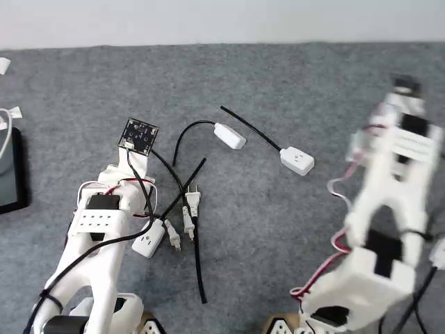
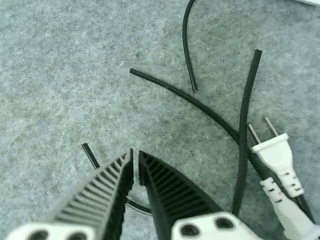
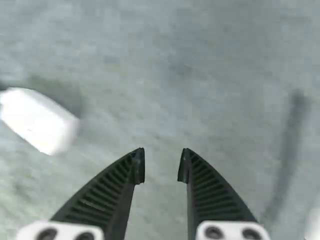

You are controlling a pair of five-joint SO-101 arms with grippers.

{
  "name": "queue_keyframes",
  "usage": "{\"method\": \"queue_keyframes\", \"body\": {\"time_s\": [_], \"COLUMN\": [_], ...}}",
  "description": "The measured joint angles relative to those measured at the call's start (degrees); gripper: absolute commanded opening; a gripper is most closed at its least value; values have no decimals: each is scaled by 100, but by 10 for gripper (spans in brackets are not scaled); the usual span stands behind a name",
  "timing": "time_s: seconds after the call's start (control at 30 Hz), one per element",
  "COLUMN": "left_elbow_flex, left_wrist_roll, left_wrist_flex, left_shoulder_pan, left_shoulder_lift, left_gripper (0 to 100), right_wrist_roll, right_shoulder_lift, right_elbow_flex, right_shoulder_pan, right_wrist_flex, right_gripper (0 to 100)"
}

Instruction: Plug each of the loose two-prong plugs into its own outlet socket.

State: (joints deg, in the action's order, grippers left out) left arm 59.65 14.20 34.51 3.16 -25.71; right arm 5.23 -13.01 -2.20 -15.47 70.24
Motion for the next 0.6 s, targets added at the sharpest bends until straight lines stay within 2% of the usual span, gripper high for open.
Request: {"method": "queue_keyframes", "body": {"time_s": [0.13, 0.2, 0.6], "left_elbow_flex": [0, 0, 0], "left_wrist_roll": [0, 0, 0], "left_wrist_flex": [0, 0, 0], "left_shoulder_pan": [0, 0, 0], "left_shoulder_lift": [0, 0, 0], "left_gripper": [13, 13, 13], "right_wrist_roll": [-237, -281, -316], "right_shoulder_lift": [-747, -1108, -2453], "right_elbow_flex": [-246, -580, -2022], "right_shoulder_pan": [958, 1248, 1310], "right_wrist_flex": [-246, -246, -246], "right_gripper": [243, 261, 262]}}
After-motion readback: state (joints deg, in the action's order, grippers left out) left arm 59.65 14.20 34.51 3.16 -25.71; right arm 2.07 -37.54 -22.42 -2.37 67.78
